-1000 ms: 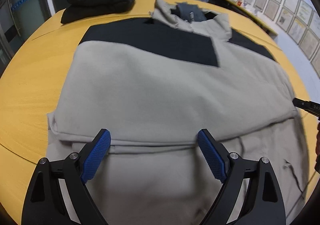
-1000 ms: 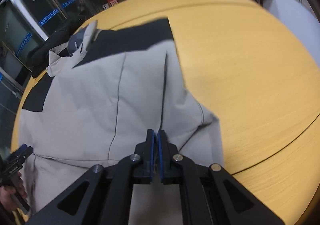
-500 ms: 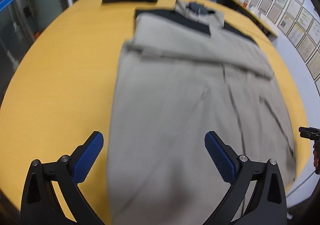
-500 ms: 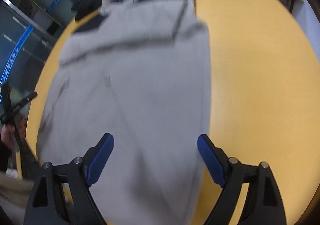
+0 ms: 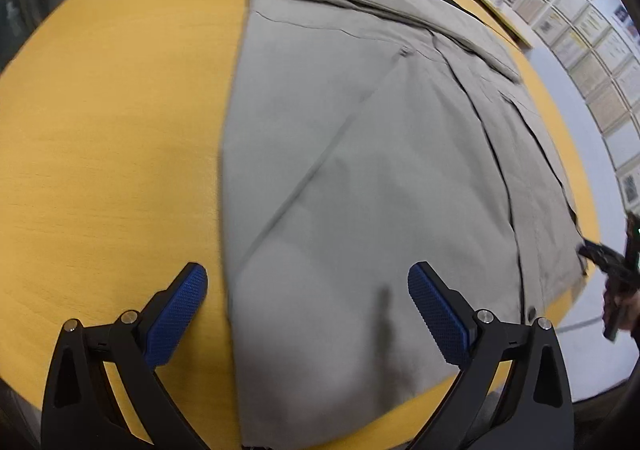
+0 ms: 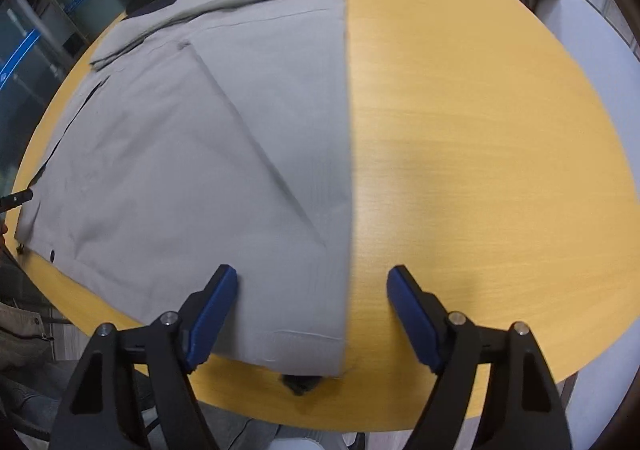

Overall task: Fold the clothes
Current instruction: 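Grasp the hem with both grippers and lift it toward the collar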

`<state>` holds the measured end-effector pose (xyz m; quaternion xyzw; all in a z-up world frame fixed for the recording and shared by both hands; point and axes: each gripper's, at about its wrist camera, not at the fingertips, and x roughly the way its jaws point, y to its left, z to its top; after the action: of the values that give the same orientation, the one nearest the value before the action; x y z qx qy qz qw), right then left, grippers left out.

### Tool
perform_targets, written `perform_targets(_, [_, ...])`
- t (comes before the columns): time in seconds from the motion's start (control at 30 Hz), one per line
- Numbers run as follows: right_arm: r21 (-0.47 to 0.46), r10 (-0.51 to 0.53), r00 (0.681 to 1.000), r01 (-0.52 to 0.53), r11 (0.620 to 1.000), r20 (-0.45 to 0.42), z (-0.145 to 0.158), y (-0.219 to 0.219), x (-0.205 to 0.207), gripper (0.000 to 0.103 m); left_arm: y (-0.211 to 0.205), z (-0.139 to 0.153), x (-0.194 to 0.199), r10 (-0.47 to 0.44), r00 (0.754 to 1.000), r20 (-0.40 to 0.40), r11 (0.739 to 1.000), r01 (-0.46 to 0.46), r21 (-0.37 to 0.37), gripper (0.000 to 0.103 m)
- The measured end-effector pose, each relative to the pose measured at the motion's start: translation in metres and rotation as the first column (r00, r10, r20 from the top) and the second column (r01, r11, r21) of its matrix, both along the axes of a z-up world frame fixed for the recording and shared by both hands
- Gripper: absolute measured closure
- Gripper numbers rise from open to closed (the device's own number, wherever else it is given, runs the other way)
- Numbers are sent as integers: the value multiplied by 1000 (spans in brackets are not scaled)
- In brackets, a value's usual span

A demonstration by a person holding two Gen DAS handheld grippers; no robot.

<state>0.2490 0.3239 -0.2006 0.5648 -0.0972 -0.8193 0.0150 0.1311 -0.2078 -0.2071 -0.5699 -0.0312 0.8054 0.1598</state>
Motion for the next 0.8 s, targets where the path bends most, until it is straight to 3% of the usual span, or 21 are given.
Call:
perform_targets(0.07, [18, 16, 1000, -16, 1000, -6, 1, -9, -3, 55, 1, 1, 6, -33, 999, -13, 999, 33, 1, 16])
perform_targets(0.13, [47, 22, 1000, -22, 999, 1, 1, -15, -4, 71, 0, 3, 12, -51, 998, -29, 999, 50, -18, 39])
perform_targets(0.2, [57, 16, 1000, -16, 998, 16, 1, -18, -2, 83, -7, 3, 15, -43, 999, -24, 999, 42, -34, 77])
perform_targets(0.23, [54, 7, 1000, -8, 999, 22, 2, -18, 0, 89, -11, 3, 16, -34, 999, -14, 999, 33, -38, 90])
perform_targets(0.47, [43, 15, 999, -16, 999, 32, 37, -42, 38, 100, -56, 13, 68, -18, 994, 107, 999, 21, -25, 101])
perform_targets(0.6, [29, 45, 999, -45, 999, 17, 73, -66, 59, 100, -77, 42, 95, 7, 988, 153, 998, -15, 54, 102])
perform_targets(0.67, [17, 47, 998, -47, 999, -28, 98, -76, 57, 100, -79, 62, 99, 12, 988, 157, 995, -27, 99, 102])
perform_targets(0.8, [14, 65, 987, -64, 998, -147, 138, -76, -1, 100, -69, 112, 70, 7, 994, 108, 981, -28, 191, 102])
